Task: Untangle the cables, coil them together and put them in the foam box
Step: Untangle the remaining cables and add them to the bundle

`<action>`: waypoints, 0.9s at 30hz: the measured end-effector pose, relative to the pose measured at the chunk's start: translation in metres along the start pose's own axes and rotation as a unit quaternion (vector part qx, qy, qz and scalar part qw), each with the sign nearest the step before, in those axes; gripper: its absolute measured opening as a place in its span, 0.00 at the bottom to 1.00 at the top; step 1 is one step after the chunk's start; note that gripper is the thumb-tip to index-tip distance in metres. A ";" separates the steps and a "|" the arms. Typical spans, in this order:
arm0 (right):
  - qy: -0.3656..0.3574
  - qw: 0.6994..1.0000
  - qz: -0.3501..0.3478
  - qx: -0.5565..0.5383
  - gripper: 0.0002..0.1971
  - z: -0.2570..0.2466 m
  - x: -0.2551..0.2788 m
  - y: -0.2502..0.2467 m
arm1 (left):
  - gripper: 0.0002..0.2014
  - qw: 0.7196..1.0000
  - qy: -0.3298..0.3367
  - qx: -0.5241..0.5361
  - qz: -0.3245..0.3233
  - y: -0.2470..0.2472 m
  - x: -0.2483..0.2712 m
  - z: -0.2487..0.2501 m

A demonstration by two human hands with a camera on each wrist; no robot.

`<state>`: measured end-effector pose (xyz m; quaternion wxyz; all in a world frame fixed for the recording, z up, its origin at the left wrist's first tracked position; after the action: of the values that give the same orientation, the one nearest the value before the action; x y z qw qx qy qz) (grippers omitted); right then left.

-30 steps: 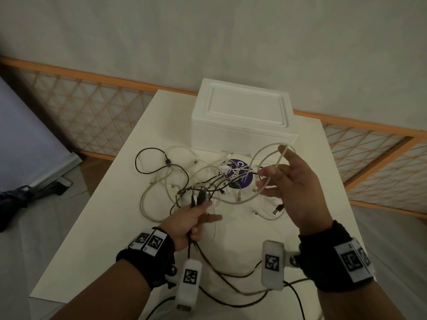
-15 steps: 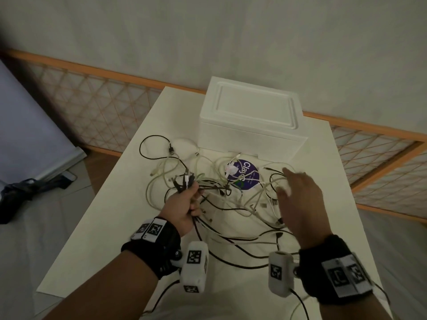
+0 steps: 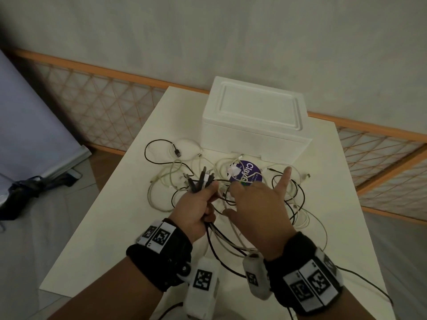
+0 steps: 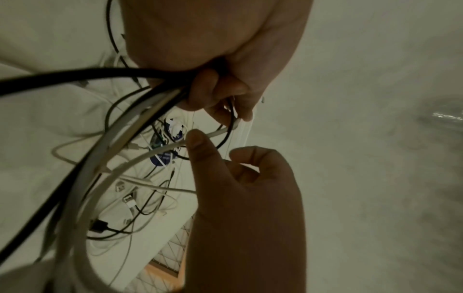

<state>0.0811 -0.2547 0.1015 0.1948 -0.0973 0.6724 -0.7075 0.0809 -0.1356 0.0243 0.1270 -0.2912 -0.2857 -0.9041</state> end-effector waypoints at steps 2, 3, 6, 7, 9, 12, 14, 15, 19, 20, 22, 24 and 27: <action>0.007 1.000 0.025 -0.011 0.17 0.003 -0.002 0.001 | 0.06 1.000 0.009 0.005 0.006 0.003 0.003 0.003; -0.001 0.999 0.032 -0.011 0.15 0.003 -0.004 0.002 | 0.06 1.000 0.015 0.008 0.011 0.005 0.003 0.004; -0.024 1.000 0.004 -0.015 0.12 -0.001 -0.005 0.012 | 0.08 0.999 0.020 0.011 0.024 0.007 0.004 0.002; -0.032 0.999 -0.014 -0.016 0.13 -0.003 -0.005 0.017 | 0.09 1.000 0.017 0.006 0.025 0.007 0.005 0.002; -0.039 0.999 -0.025 -0.010 0.12 -0.004 -0.006 0.021 | 0.09 1.000 0.010 -0.011 0.006 0.008 0.008 0.002; -0.041 0.999 -0.009 0.011 0.11 0.007 -0.009 0.016 | 0.07 0.997 -0.005 -0.045 -0.059 0.006 0.017 0.010; -0.057 0.998 -0.018 0.021 0.10 0.020 -0.010 0.013 | 0.06 0.995 0.003 -0.056 -0.087 0.001 0.021 0.020; -0.065 0.997 -0.023 0.021 0.14 0.027 -0.009 0.013 | 0.06 0.996 0.017 -0.038 -0.085 -0.004 0.021 0.026; -0.079 0.996 -0.019 -0.044 0.27 0.041 -0.008 0.006 | 0.09 0.990 0.087 0.111 -0.019 -0.025 0.011 0.050; -0.082 0.994 -0.044 -0.053 0.26 0.041 -0.009 0.006 | 0.07 0.988 0.085 0.125 -0.012 -0.027 0.010 0.052; -0.065 0.992 -0.067 -0.084 0.20 0.038 -0.009 0.003 | 0.03 0.992 0.048 0.119 -0.013 -0.026 0.009 0.046; -0.059 0.990 -0.034 -0.124 0.14 0.031 -0.008 -0.004 | 0.08 0.995 -0.016 0.086 -0.037 -0.020 0.013 0.030; -0.076 0.978 0.001 -0.195 0.12 0.018 -0.005 -0.010 | 0.13 0.992 -0.080 0.055 -0.076 -0.008 0.022 0.008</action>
<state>0.0918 -0.2688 0.1134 0.2238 -0.1864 0.7806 -0.5530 0.0634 -0.1258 0.0388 0.0499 -0.3327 -0.3658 -0.8678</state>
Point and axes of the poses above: each hand's wrist, its own x-axis away from the middle knuckle, its own y-axis out of the palm, z = x × y, the point moved 4 cm from there along -x, towards the middle knuckle, and after that the axes turned 1 degree about z, right-handed, at the moved point
